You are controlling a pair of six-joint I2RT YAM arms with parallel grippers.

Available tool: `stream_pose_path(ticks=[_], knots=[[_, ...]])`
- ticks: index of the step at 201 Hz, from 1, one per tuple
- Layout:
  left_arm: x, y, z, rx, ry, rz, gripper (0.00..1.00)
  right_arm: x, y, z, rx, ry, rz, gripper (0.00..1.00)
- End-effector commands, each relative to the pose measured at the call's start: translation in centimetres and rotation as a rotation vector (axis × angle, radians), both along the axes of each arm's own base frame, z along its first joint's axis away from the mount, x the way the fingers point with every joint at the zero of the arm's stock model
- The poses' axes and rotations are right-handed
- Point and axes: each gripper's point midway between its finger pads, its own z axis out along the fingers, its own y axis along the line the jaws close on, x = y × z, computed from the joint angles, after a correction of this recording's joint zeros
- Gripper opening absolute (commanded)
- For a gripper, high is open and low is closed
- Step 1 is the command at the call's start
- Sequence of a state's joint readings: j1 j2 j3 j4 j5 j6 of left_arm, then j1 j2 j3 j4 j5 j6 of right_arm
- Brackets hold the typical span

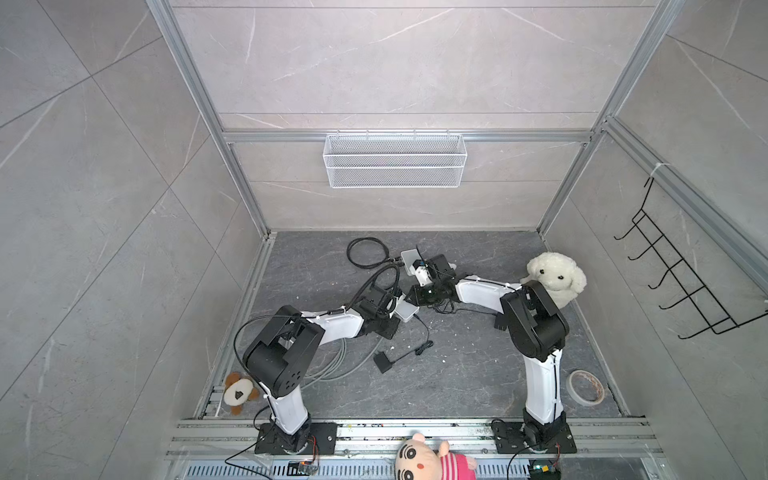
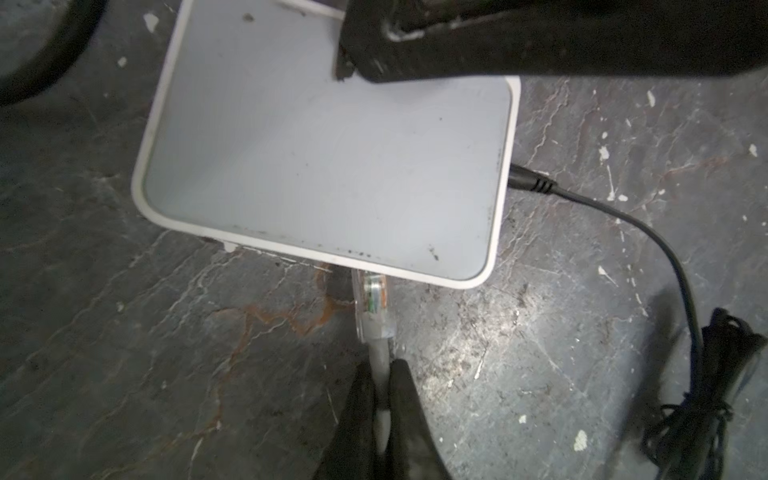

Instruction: Insert the plug into the switch port

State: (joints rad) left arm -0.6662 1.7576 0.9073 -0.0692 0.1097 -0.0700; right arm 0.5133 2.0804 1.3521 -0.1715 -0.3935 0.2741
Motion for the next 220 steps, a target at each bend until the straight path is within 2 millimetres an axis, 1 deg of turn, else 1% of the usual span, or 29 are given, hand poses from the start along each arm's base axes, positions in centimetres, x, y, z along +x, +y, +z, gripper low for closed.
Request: stream_pose_path(ticks=[1, 14, 34, 62, 89, 107, 121, 158, 178, 203, 220], knots=[[-3.2, -0.3, -1.8, 0.019, 0.135, -0.107, 0.0, -5.6, 0.2, -4.4, -0.103, 0.159, 0.128, 0.24], [-3.1, -0.1, -2.0, 0.023, 0.134, -0.103, 0.0, -5.8, 0.5, -4.2, -0.082, 0.156, 0.139, 0.24], [-2.3, 0.3, -2.3, 0.047, 0.121, -0.084, 0.0, -6.2, 1.1, -3.9, -0.038, 0.151, 0.159, 0.24], [-1.3, 0.5, -2.3, 0.056, 0.101, -0.067, 0.0, -7.2, 1.1, -4.2, -0.021, 0.167, 0.189, 0.23], [-0.2, 0.8, -2.3, 0.05, 0.077, -0.027, 0.0, -8.2, 1.2, -3.9, 0.009, 0.199, 0.202, 0.23], [0.4, 0.6, -2.3, 0.046, 0.057, -0.017, 0.0, -9.3, 1.6, -3.7, 0.044, 0.248, 0.214, 0.22], [1.3, 0.5, -2.3, 0.052, 0.037, -0.002, 0.0, -10.2, 1.9, -3.7, 0.068, 0.277, 0.222, 0.22], [3.2, -1.0, -1.8, 0.034, 0.002, -0.023, 0.0, -13.4, 3.2, -4.0, 0.11, 0.365, 0.298, 0.21], [4.2, -1.5, -1.5, 0.021, -0.014, -0.026, 0.0, -15.0, 3.4, -4.0, 0.116, 0.407, 0.33, 0.2], [5.6, -1.9, -1.5, 0.002, -0.036, -0.01, 0.0, -16.7, 3.7, -3.8, 0.179, 0.468, 0.325, 0.19], [6.5, -2.2, -1.6, -0.01, -0.058, 0.003, 0.0, -17.7, 3.8, -4.0, 0.185, 0.491, 0.322, 0.18]])
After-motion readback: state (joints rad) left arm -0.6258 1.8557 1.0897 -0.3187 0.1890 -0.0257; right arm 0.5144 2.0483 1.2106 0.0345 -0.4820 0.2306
